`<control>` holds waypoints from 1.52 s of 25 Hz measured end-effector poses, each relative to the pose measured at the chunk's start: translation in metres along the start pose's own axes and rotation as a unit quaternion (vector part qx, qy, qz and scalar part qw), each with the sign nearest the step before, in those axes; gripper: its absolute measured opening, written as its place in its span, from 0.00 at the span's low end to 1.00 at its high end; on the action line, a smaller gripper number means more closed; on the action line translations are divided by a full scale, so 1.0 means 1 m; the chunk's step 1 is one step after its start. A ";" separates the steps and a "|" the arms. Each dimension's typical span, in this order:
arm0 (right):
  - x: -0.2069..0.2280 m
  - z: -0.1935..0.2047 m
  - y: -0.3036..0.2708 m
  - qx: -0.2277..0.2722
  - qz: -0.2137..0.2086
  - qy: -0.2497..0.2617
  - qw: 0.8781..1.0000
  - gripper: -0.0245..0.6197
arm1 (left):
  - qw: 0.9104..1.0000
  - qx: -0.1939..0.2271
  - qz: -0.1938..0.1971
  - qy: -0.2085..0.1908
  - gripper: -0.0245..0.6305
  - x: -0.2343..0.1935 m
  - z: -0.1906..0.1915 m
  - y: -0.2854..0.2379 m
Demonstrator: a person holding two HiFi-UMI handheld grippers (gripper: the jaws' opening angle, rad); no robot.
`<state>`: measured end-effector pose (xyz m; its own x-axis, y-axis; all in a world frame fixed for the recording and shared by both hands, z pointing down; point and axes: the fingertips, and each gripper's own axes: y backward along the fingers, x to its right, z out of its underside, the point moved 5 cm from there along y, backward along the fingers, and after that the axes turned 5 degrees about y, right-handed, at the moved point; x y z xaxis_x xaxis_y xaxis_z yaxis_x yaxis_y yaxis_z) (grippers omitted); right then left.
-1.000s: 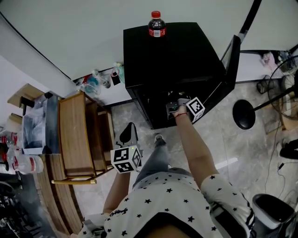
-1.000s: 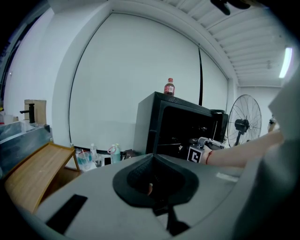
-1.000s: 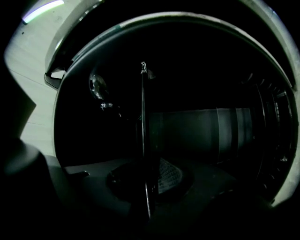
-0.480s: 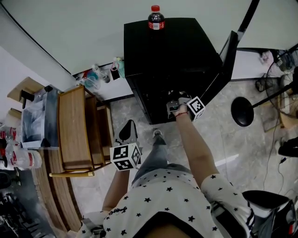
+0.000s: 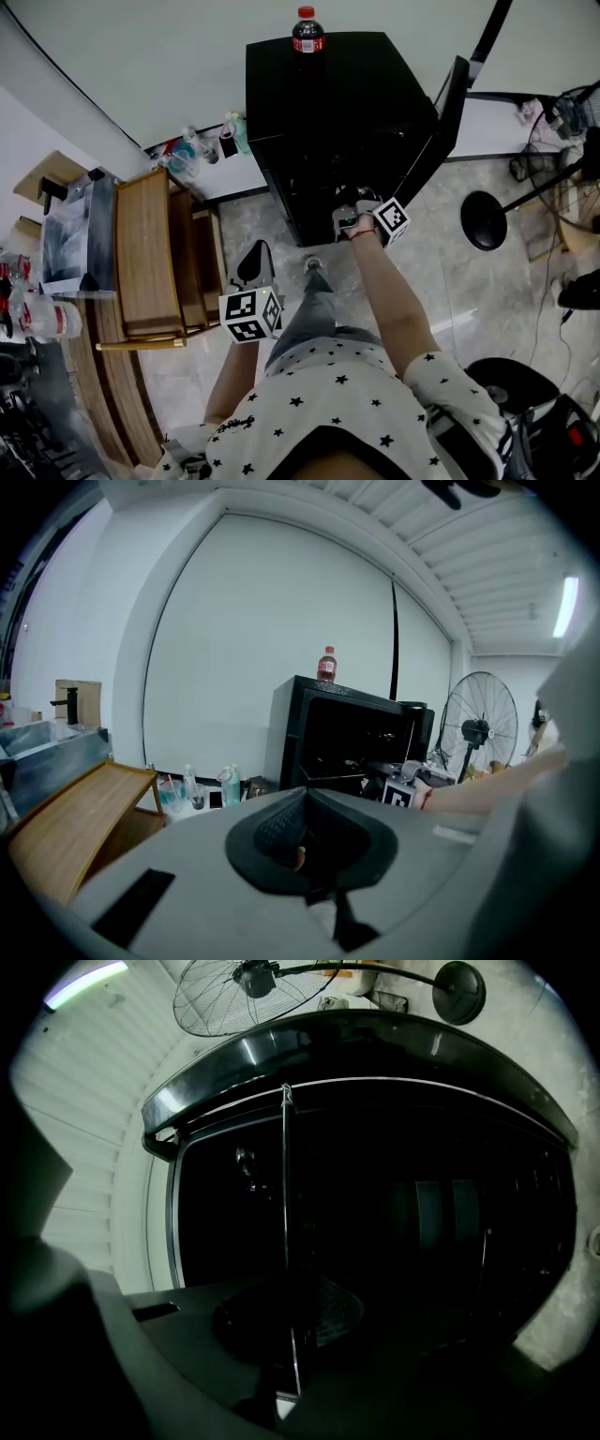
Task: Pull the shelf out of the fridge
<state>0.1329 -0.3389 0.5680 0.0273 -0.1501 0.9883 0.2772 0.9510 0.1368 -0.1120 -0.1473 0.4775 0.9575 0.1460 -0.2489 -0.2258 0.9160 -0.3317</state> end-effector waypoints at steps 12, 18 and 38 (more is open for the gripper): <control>-0.005 0.007 0.033 0.004 -0.001 -0.003 1.000 0.06 | 1.000 0.008 0.000 -0.004 0.06 0.006 0.006 0.022; -0.005 0.009 0.047 0.005 -0.001 -0.001 1.000 0.06 | 1.000 0.010 0.003 -0.003 0.06 0.008 0.010 0.032; -0.005 0.009 0.078 0.004 -0.005 0.004 1.000 0.06 | 1.000 0.018 0.009 -0.006 0.06 0.020 0.015 0.045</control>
<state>0.1457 -0.2612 0.5745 0.0324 -0.1615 0.9863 0.2700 0.9516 0.1470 -0.1001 -0.0973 0.4707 0.9553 0.1664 -0.2443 -0.2365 0.9261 -0.2938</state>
